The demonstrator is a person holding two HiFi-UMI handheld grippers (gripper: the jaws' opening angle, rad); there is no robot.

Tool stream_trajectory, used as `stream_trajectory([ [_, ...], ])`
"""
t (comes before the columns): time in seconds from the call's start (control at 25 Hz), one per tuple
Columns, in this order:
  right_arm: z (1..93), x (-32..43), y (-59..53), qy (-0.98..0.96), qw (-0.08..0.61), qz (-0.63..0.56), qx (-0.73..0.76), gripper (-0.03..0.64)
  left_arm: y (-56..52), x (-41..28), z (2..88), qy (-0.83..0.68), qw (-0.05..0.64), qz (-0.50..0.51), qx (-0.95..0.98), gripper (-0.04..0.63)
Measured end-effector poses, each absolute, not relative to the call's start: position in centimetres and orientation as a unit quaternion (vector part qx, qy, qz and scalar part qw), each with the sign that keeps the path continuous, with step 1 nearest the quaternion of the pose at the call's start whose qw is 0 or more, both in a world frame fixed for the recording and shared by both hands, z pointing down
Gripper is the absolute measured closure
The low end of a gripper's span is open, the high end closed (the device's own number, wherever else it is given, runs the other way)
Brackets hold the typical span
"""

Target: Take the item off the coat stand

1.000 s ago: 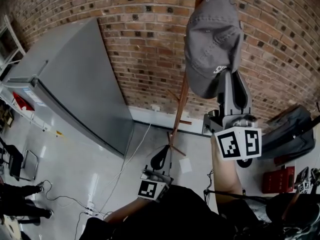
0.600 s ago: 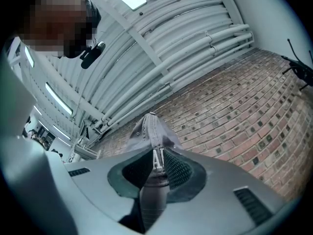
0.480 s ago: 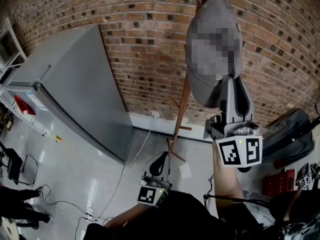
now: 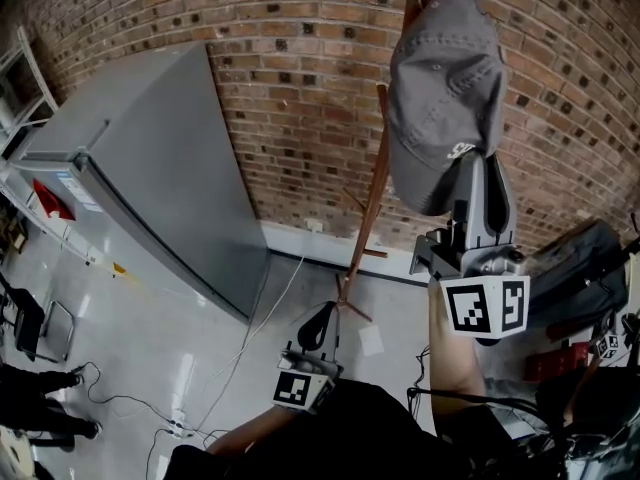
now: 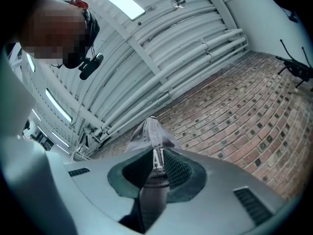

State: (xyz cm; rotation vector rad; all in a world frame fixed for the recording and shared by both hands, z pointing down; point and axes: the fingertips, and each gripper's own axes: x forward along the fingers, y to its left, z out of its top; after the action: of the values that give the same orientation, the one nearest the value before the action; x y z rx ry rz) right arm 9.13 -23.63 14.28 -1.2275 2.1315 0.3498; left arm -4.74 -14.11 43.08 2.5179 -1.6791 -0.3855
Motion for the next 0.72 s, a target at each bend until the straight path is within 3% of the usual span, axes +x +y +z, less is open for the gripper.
stream_trajectory([
  [0.72,14.9,10.2,-20.9,0.807,0.321,0.153,-0.472,0.544,-12.7,-3.8,43.1,-0.536,0.051,-0.126,0.833,0.578],
])
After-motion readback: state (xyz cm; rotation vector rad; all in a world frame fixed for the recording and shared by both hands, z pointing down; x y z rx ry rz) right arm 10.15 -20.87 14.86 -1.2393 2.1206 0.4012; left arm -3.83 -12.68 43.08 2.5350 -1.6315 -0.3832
